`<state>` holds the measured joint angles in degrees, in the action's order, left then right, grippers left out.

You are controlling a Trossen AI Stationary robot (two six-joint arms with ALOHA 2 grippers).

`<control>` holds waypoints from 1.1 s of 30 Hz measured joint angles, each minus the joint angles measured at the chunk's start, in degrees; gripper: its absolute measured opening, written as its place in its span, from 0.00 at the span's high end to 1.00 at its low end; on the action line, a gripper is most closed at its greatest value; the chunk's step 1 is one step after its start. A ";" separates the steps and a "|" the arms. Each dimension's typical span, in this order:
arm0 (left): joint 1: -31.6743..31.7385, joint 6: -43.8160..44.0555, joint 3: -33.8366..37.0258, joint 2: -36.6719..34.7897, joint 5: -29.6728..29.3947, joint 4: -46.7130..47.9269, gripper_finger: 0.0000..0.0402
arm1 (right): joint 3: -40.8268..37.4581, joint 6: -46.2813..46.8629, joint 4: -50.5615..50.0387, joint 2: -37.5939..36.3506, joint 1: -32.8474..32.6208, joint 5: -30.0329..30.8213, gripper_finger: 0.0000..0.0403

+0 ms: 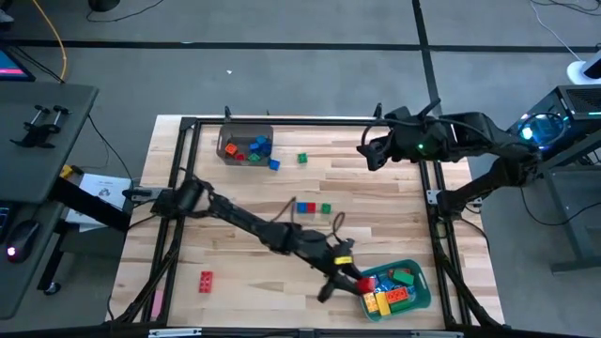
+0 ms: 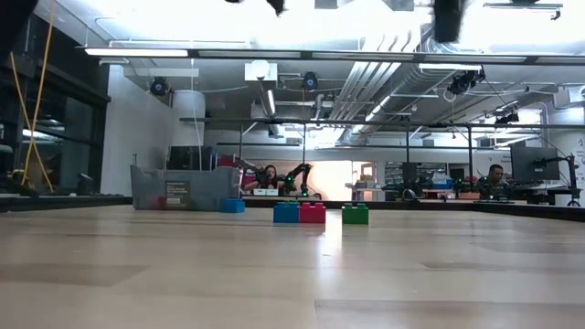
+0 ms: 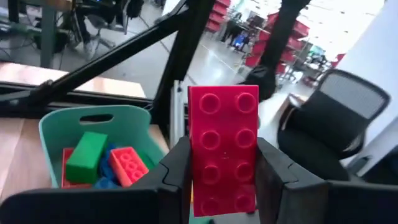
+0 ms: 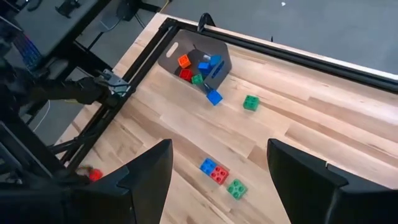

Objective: Sort blocks by size
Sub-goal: Put the red game piece into the blue bin

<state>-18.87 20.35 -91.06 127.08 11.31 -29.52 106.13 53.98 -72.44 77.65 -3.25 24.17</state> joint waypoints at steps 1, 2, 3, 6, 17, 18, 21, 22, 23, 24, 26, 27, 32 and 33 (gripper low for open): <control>0.02 -0.52 -1.72 1.71 -0.10 0.22 0.79 | 0.00 0.01 0.00 0.00 -0.09 0.36 0.37; 0.02 -1.09 -3.06 3.29 -0.14 0.88 0.78 | 0.00 0.01 0.00 0.02 -0.18 0.71 0.37; 0.02 -1.44 -4.49 4.97 -0.16 1.05 0.77 | 0.00 -0.02 0.00 0.02 -0.19 0.89 0.37; 0.02 -2.04 -7.21 9.02 -0.90 1.27 0.68 | 0.00 -0.04 0.36 0.04 -0.19 1.08 0.37; 1.74 -1.98 -7.68 6.92 -1.02 11.10 0.29 | 0.00 -1.12 0.40 0.04 -0.19 1.11 0.37; 2.48 -1.02 -7.68 5.24 1.23 14.37 0.28 | 0.00 -1.56 0.42 0.04 -0.19 1.11 0.37; 5.10 -1.02 -7.78 -1.28 8.98 30.18 0.27 | 0.00 -2.94 0.44 0.04 -0.19 1.11 0.37; 5.84 -3.01 -7.74 -3.71 10.28 36.61 0.27 | 0.00 -3.33 0.46 0.04 -0.19 1.11 0.37; 6.42 -5.53 -7.27 -6.08 10.26 42.79 0.27 | 0.00 -3.70 0.46 0.07 -0.19 1.13 0.37; 6.92 -8.18 -6.54 -8.47 9.01 47.95 0.27 | 0.00 -4.09 0.48 0.07 -0.19 1.19 0.37; 7.41 -11.56 -3.23 -13.71 5.73 55.13 0.27 | 0.00 -4.91 0.48 0.07 -0.19 1.23 0.37; 7.40 -11.99 -0.77 -16.49 4.23 56.46 0.27 | 0.00 -5.13 0.49 0.07 -0.19 1.25 0.37; 4.69 -1.49 20.68 -34.14 -3.60 49.98 0.27 | 0.00 -7.34 0.47 0.07 -0.19 1.24 0.37; 3.12 4.54 25.53 -37.54 -6.78 49.06 0.27 | 0.00 -7.66 0.46 0.07 -0.19 1.26 0.37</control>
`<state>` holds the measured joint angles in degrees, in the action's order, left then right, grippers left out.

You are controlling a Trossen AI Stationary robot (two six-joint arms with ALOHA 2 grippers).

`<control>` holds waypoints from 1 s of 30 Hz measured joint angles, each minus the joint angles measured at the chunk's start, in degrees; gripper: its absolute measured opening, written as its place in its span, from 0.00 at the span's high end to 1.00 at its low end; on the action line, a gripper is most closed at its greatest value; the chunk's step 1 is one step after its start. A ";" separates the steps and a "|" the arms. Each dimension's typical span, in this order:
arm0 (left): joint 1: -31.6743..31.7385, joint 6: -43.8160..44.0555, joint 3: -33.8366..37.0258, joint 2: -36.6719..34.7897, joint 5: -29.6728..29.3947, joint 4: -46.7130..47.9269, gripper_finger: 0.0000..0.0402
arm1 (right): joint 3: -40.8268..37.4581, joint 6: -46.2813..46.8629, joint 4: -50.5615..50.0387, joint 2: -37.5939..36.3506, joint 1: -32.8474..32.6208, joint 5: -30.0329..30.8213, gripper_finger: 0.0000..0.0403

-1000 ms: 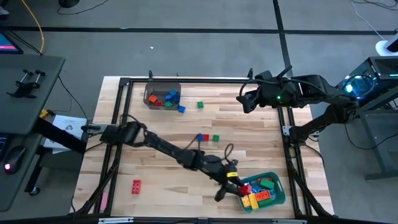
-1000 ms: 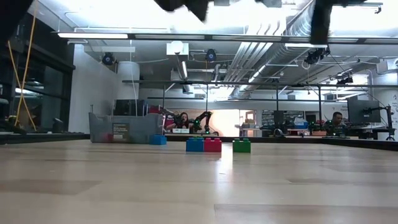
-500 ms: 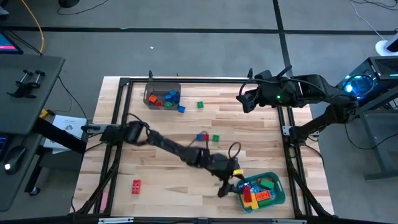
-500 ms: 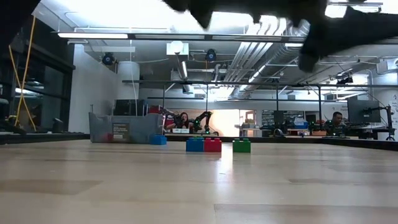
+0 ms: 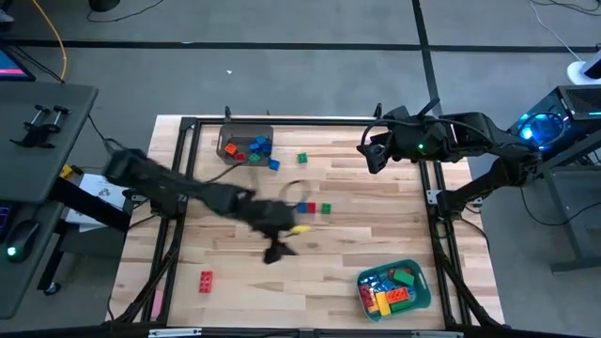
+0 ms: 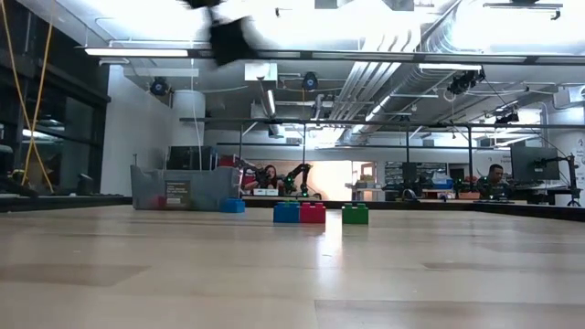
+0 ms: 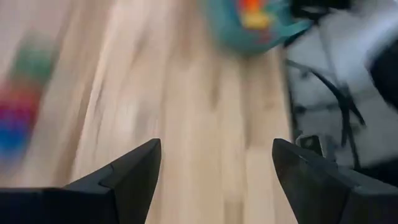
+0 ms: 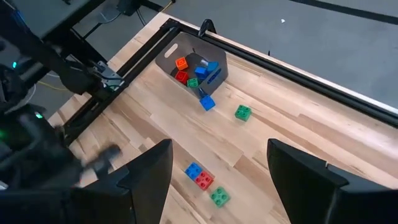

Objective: Sort blocks by size
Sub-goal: Put the red game piece into the blue bin

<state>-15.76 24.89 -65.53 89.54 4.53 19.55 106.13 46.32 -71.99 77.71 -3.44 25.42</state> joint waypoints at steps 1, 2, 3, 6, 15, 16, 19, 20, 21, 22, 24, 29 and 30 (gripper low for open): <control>-1.98 7.39 4.47 -3.31 -3.70 0.47 0.27 | 0.00 -0.39 0.00 0.01 0.00 -0.01 0.37; -4.21 16.45 8.48 -6.37 -7.39 1.95 0.27 | 0.00 -1.00 0.00 0.02 0.00 -0.01 0.37; -6.59 26.68 11.87 -9.18 -10.49 4.25 0.27 | 0.00 -1.41 -0.02 0.02 0.00 -0.02 0.37; -15.44 54.10 18.24 -14.91 -16.52 12.90 0.27 | -0.05 -2.69 -0.04 0.02 0.00 -0.02 0.37; -34.06 95.16 19.38 -11.41 -15.84 28.11 0.27 | -0.09 -5.82 -0.20 0.02 0.02 -0.02 0.37; -35.02 97.02 19.38 -10.26 -14.19 28.22 0.27 | -0.09 -5.96 -0.20 0.02 0.02 -0.02 0.37; -37.73 101.28 19.30 -6.78 -9.50 28.34 0.27 | -0.11 -6.31 -0.25 0.02 0.02 -0.04 0.37; -38.41 102.52 18.76 -5.65 -8.33 28.65 0.27 | -0.11 -6.31 -0.25 0.02 0.02 -0.04 0.37; -39.15 103.53 18.24 -4.56 -7.39 28.30 0.27 | -0.11 -6.31 -0.26 0.02 0.02 -0.04 0.37; -39.90 104.30 17.72 -3.61 -6.78 28.21 0.27 | -0.11 -6.34 -0.27 0.02 0.02 -0.04 0.37; -41.00 106.31 16.32 -1.97 -6.38 28.88 0.27 | -0.11 -6.65 -0.31 0.02 0.02 -0.04 0.37; -41.85 107.93 14.70 1.77 -4.80 26.67 0.27 | -0.11 -7.32 -0.44 0.02 0.02 -0.06 0.37; -41.71 107.93 14.70 2.68 -4.66 25.30 0.27 | -0.11 -7.61 -0.44 0.02 0.02 -0.06 0.37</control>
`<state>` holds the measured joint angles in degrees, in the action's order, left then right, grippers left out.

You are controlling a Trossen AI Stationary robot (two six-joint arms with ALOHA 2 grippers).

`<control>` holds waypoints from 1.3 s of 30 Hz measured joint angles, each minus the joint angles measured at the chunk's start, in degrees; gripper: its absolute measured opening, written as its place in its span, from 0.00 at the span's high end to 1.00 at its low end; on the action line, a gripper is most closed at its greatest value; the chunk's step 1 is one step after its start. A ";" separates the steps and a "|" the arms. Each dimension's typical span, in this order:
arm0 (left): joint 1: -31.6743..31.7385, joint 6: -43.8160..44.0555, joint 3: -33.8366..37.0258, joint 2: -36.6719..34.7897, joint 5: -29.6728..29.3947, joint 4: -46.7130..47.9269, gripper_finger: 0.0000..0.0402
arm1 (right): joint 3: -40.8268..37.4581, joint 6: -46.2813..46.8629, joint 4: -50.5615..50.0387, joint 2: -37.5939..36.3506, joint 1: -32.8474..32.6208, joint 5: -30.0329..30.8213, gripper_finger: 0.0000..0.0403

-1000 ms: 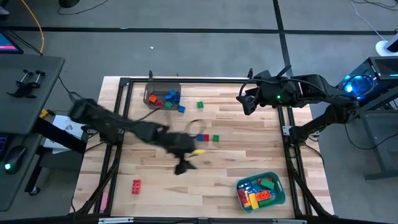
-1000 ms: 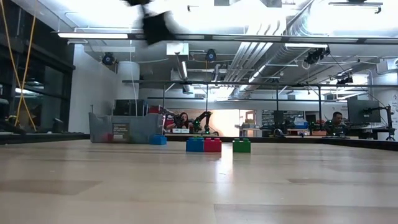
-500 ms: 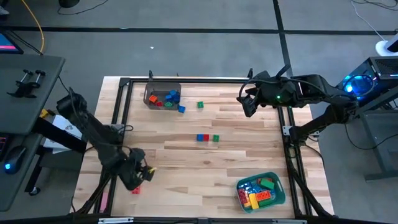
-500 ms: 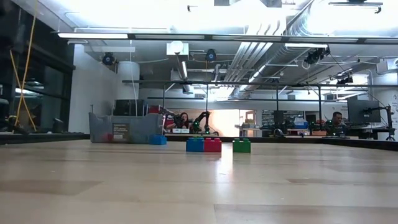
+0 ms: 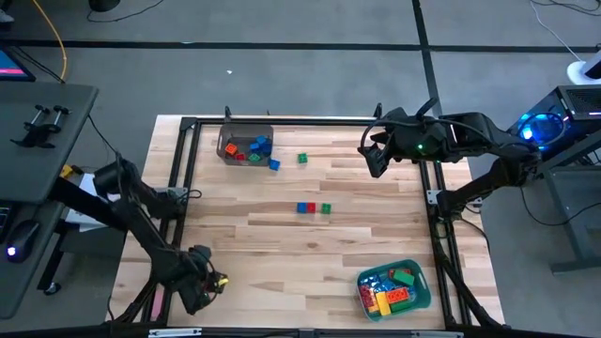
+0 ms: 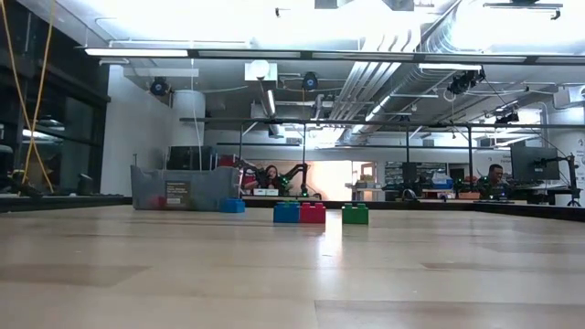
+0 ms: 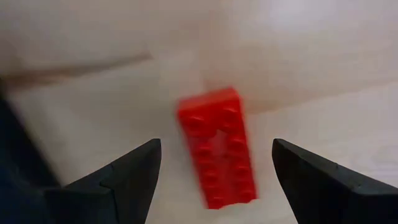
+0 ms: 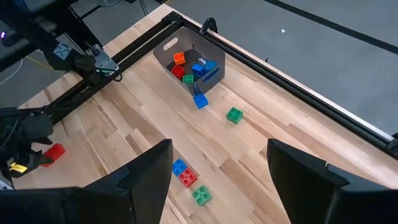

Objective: Sort blocks by size
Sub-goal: Put the red game piece into the blue bin

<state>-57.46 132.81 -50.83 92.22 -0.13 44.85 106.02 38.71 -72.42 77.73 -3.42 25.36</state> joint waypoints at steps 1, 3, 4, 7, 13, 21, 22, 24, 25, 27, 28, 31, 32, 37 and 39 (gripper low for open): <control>0.04 -0.01 0.00 0.82 0.37 -1.36 0.27 | 0.00 -0.14 -0.02 0.00 0.00 0.00 0.37; 0.12 0.00 -0.02 2.59 1.20 -2.84 0.27 | -0.01 -0.15 -0.02 0.00 0.01 -0.01 0.37; 0.12 0.01 -0.11 3.59 1.67 -3.24 0.27 | -0.02 -0.14 -0.02 0.00 0.00 0.00 0.37; 0.49 -0.82 -0.20 4.97 2.15 -4.45 0.27 | 0.00 -0.16 -0.02 0.00 0.00 0.00 0.37; 1.58 -6.37 0.13 2.72 0.77 -5.83 0.45 | -0.02 -0.18 -0.26 0.00 0.00 -0.23 0.37; 10.53 -26.37 0.01 -8.94 -22.60 -4.76 0.96 | -0.02 0.06 -0.44 0.00 0.01 -0.39 0.37; 13.18 -30.91 -0.06 -10.52 -24.51 -4.99 0.95 | -0.02 0.08 -0.42 0.00 0.00 -0.39 0.37; 19.12 -40.75 -0.06 -13.20 -24.71 -5.14 0.94 | -0.02 0.50 -0.27 0.00 0.01 -0.42 0.37; 22.29 -46.07 0.00 -14.42 -23.73 -5.28 0.95 | -0.02 1.21 -0.29 0.00 0.00 -0.43 0.37; 27.78 -56.86 0.00 -16.50 -20.68 -7.59 0.98 | -0.02 1.78 -0.27 0.00 0.01 -0.44 0.37; 30.24 -62.38 -0.02 -17.20 -18.28 -8.83 0.99 | -0.02 1.81 -0.28 0.00 0.02 -0.44 0.37; 35.35 -72.98 -0.02 -18.06 -8.76 -10.56 0.97 | -0.02 2.60 -0.34 0.00 0.01 -0.46 0.37; 35.99 -75.10 -0.01 -18.06 -5.78 -10.29 0.96 | -0.02 2.88 -0.46 0.00 0.02 -0.46 0.37; 32.14 -76.11 0.00 -17.80 1.34 -5.97 0.89 | -0.02 3.03 -1.36 0.00 0.00 -0.45 0.37; 28.33 -74.06 0.08 -17.72 1.36 -4.77 0.84 | -0.02 3.00 -1.77 0.00 0.00 -0.46 0.37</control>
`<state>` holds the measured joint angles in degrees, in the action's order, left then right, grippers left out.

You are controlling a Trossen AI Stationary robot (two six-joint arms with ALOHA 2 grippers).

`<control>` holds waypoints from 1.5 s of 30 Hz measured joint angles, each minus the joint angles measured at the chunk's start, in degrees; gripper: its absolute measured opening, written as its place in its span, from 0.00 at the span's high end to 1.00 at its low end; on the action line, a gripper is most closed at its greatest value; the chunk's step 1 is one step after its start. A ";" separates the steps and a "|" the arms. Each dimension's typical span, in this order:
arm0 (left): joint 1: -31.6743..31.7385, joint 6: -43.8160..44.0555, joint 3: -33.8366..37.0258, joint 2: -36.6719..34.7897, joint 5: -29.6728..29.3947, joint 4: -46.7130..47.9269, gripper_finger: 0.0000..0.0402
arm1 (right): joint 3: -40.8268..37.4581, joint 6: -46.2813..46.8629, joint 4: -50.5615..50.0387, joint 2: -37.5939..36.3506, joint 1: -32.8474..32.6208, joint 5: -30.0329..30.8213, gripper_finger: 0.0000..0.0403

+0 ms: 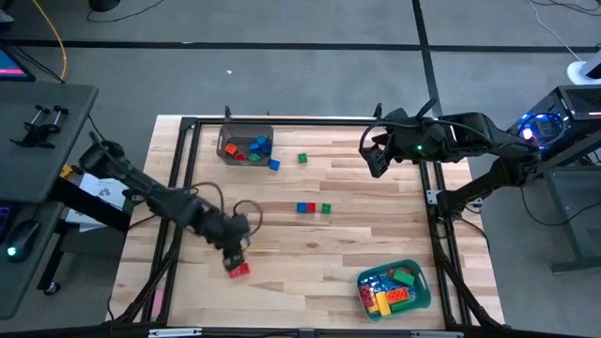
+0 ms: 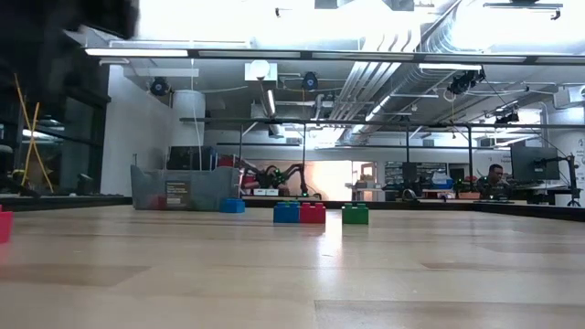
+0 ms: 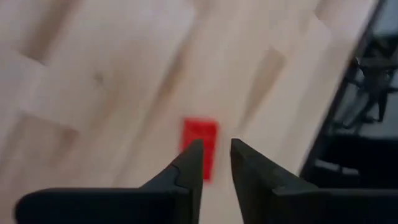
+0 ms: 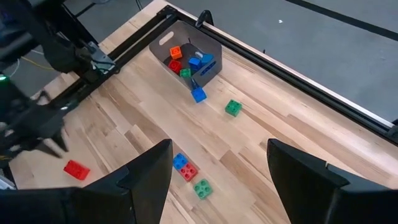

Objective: Sort blocks by size
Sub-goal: Put the red game piece into the blue bin

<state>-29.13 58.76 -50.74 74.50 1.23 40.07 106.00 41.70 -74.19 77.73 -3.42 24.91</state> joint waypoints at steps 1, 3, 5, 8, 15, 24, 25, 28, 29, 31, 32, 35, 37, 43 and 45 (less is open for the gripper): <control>-1.99 1.64 0.22 0.06 -0.22 -0.60 0.81 | 0.00 -0.11 -0.19 0.00 0.02 0.02 0.37; -6.02 5.14 0.69 0.28 -1.38 -1.93 0.75 | 0.00 -0.32 -0.48 0.00 0.00 0.02 0.37; -9.52 7.92 1.39 0.80 -3.08 -3.80 0.68 | 0.00 -0.57 -0.63 0.00 0.00 -0.08 0.37; -12.80 8.03 1.49 2.39 -4.98 -5.52 0.57 | 0.00 -0.87 -0.72 0.00 0.01 -0.43 0.37; -12.34 -2.97 1.53 7.82 -6.76 -10.48 0.33 | 0.00 -1.25 -1.28 0.00 0.02 -1.30 0.37; -11.24 -3.61 1.58 16.25 -6.88 -7.89 0.27 | 0.00 -1.24 -1.75 0.00 0.02 -1.31 0.37; -11.36 -3.47 1.58 17.06 -6.88 -8.04 0.27 | 0.00 -1.26 -1.88 0.00 0.02 -1.31 0.37; -11.42 -3.34 1.58 19.57 -6.85 -8.19 0.27 | 0.00 -1.25 -1.88 0.00 0.02 -1.31 0.37; -11.42 -3.15 1.55 20.33 -6.74 -8.19 0.27 | 0.00 -1.25 -1.88 0.00 0.02 -1.31 0.37; -11.35 -2.42 1.39 21.16 -6.15 -8.19 0.27 | 0.00 -1.23 -1.90 0.00 0.02 -1.31 0.37; -11.26 -2.16 1.30 21.50 -5.85 -8.19 0.27 | 0.00 -1.23 -1.89 0.00 0.02 -1.29 0.37; -10.88 -1.93 0.87 21.84 -5.31 -7.37 0.34 | 0.00 -1.23 -1.90 0.00 0.02 -1.29 0.37; -10.35 -2.29 0.17 21.99 -5.49 -5.93 0.45 | 0.00 -1.23 -1.90 0.00 0.02 -1.29 0.37; -7.31 -8.84 -1.00 22.17 -6.27 -7.01 0.79 | 0.00 -0.77 -1.90 0.00 0.02 -1.29 0.37; -5.02 -11.91 -0.83 21.32 -7.50 -8.13 0.79 | 0.00 -0.33 -1.90 0.00 0.02 -0.87 0.37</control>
<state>-34.15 46.84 -51.57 95.82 -6.26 31.95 106.00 41.37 -76.09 77.73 -3.40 24.03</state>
